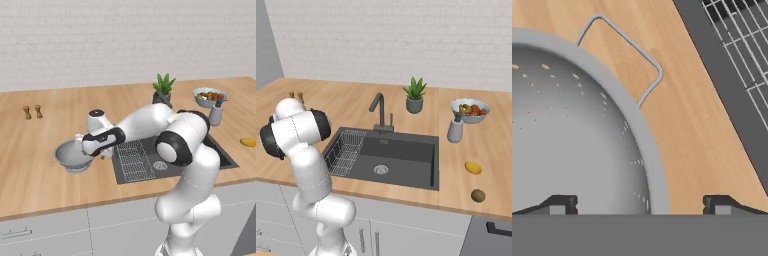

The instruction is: Put the colander in the sink, put the mango, kiwi in the colander, and turn on the sink faucet and pour water over the colander.

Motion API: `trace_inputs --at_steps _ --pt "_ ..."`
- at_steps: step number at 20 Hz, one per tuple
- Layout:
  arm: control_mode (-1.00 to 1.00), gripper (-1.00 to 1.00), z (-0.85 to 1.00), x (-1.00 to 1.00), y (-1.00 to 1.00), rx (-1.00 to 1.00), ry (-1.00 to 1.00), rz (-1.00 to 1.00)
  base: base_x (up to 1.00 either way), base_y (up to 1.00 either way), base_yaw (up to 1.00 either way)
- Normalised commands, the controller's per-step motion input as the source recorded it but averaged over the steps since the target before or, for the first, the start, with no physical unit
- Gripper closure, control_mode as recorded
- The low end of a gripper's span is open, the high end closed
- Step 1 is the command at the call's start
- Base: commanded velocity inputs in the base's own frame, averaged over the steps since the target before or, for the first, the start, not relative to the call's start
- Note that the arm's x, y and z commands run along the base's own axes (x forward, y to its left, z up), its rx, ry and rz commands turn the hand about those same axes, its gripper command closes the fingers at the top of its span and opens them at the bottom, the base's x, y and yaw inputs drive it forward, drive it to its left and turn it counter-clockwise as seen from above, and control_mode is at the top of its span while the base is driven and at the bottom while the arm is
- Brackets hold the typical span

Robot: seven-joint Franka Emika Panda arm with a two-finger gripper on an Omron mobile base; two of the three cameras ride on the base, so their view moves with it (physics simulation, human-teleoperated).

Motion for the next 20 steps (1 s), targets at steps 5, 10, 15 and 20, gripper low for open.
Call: trace_inputs --at_steps 5,10,15,20 --pt "-1.0 -1.0 -0.45 0.33 0.2 0.0 0.0 0.0 0.0 0.0 0.0" --pt "-1.0 1.0 -0.44 0.21 0.23 0.0 0.02 0.0 0.0 0.0 0.0" --pt "-1.0 1.0 -0.39 0.01 0.05 0.0 0.04 0.0 0.0 0.0 0.0" --pt "-1.0 1.0 -0.04 -0.29 -0.16 0.1 -0.02 -0.1 0.0 0.0 0.0"
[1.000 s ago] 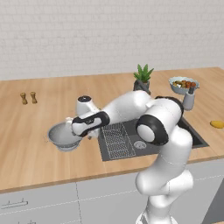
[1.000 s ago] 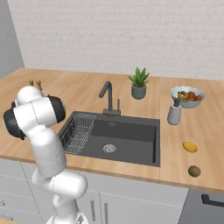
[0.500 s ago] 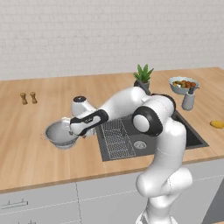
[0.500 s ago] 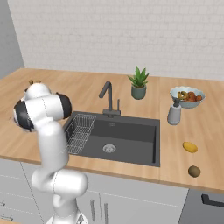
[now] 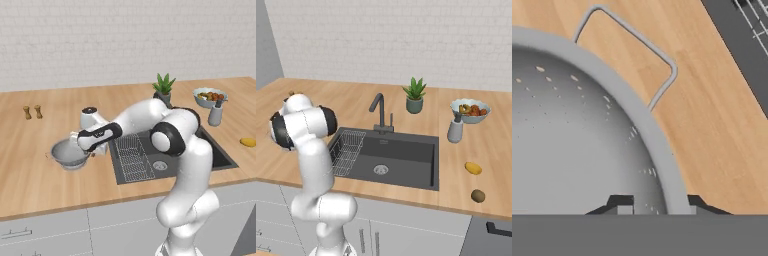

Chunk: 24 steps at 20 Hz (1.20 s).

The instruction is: Put the colander in the sink, put the mango, kiwi in the colander, and turn on the sink faucet and pour water over the colander.

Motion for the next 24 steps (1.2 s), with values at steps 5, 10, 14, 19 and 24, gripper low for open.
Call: trace_inputs --at_steps 5,10,14,19,24 --pt "-1.0 1.0 0.41 -0.98 -0.76 0.21 -0.16 -0.17 0.0 0.0 0.0" --pt "-1.0 1.0 0.71 -1.0 -0.98 0.15 -0.17 -0.15 0.0 0.0 0.0" --pt "-1.0 1.0 0.91 -0.97 -1.0 0.06 -0.06 -0.08 0.0 0.0 0.0" --pt "-1.0 1.0 0.87 -0.74 -1.0 0.0 0.0 0.0 0.0 0.0 0.0" --pt "-1.0 1.0 0.53 -0.33 -1.0 -0.11 0.05 0.0 0.0 0.0 0.0"
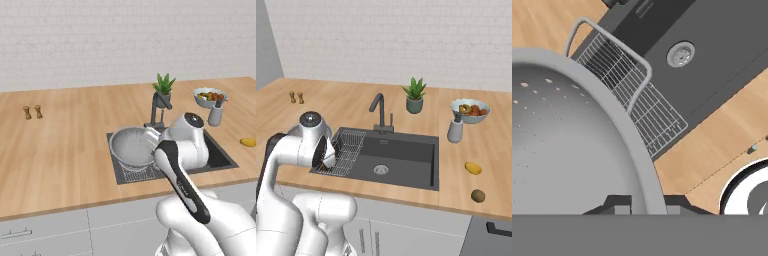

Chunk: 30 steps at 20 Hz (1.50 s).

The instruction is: Put the colander in the sink, put the mango, kiwi in the colander, and turn on the sink faucet and pour water over the colander.

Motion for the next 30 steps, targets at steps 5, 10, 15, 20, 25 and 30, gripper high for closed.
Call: trace_inputs --at_steps 5,10,15,20,25,30 --pt "-1.0 1.0 -0.02 -0.12 -1.0 -0.12 0.02 0.0 0.0 0.0 0.0" --pt "-1.0 1.0 -0.18 0.0 -1.0 -0.08 0.06 0.01 0.0 0.0 0.0" --pt "-1.0 1.0 -0.1 0.19 -1.0 0.0 0.0 -0.01 0.0 0.0 0.0" --pt "-1.0 1.0 -0.06 0.64 -0.96 0.06 0.01 -0.07 0.0 0.0 0.0" --pt "-1.0 1.0 0.0 0.81 -0.76 0.13 0.22 -0.04 0.0 0.0 0.0" --pt "-1.0 1.0 0.0 0.71 -0.42 0.19 0.26 0.01 0.0 0.0 0.0"
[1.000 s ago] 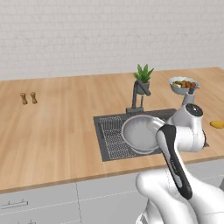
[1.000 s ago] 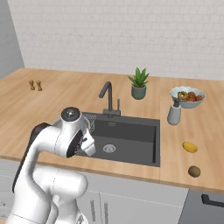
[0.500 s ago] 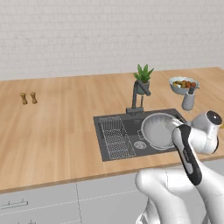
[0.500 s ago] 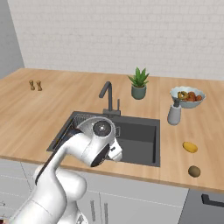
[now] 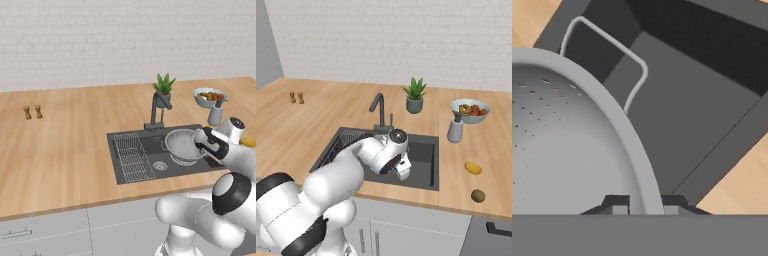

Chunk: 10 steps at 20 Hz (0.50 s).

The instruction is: Put the colander in the sink, put the mango, kiwi in the colander, and turn on the sink faucet and pour water over the colander.

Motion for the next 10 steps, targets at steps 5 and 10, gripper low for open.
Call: trace_inputs --at_steps 5,10 --pt "-1.0 1.0 -0.19 0.54 -0.21 0.26 -0.02 0.11 0.0 0.0 0.0" --pt "-1.0 1.0 -0.59 0.53 0.01 0.03 0.05 0.17 0.0 0.0 0.0"
